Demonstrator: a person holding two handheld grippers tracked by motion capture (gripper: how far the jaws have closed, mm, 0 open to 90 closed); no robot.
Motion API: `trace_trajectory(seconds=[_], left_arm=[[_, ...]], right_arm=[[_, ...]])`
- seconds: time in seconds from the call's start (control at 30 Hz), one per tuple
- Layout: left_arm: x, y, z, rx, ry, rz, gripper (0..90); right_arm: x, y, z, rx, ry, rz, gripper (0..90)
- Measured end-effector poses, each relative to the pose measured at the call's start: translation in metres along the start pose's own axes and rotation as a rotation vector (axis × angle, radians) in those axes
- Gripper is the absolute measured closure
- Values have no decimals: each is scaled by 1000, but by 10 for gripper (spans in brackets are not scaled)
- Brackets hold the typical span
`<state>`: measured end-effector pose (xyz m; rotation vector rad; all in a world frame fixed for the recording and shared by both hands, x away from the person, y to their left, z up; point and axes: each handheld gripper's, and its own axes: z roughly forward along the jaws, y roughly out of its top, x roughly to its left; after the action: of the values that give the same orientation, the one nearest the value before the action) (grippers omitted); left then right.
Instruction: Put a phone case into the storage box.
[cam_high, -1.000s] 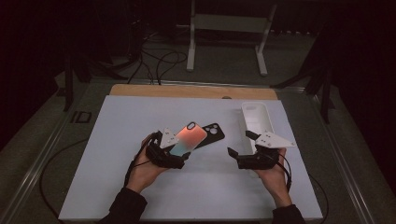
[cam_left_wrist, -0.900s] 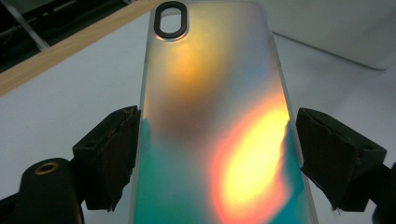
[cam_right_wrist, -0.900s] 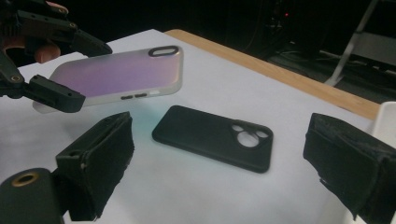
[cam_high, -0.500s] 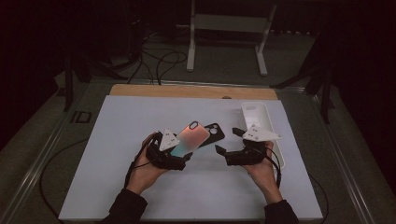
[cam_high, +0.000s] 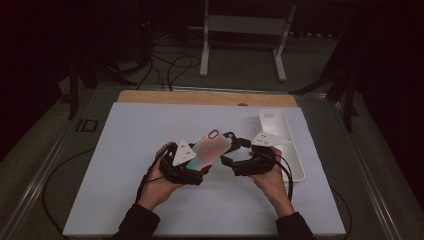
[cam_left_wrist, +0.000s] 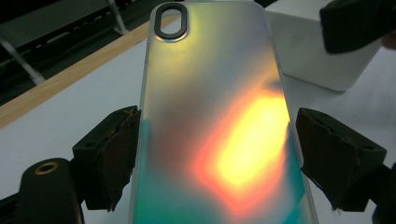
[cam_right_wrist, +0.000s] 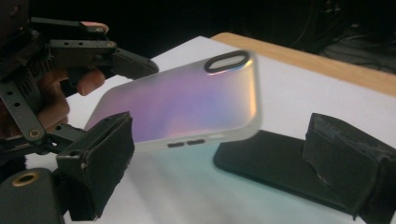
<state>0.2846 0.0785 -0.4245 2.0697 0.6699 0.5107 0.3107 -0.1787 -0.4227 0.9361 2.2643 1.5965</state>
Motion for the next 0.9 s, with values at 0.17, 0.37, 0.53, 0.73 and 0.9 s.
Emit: trace_trajectory(seconds=[0.17,0.37,0.53,0.73,0.9], left_arm=[[-1,2,-3,-21,1,5,165],[-4,2,-2,-32,-9,3,165],[-9,2,2,-25,-21,13,165],[-14,2,6,-18,-27,25,166],[-15,2,7,-12,-32,30,166]], right_arm=[[1,-1,6,11,53,46,152],[2,0,11,35,99,90,278],[4,1,15,32,112,134,409],[5,5,17,11,123,196,592],[5,6,15,-18,157,227,728]])
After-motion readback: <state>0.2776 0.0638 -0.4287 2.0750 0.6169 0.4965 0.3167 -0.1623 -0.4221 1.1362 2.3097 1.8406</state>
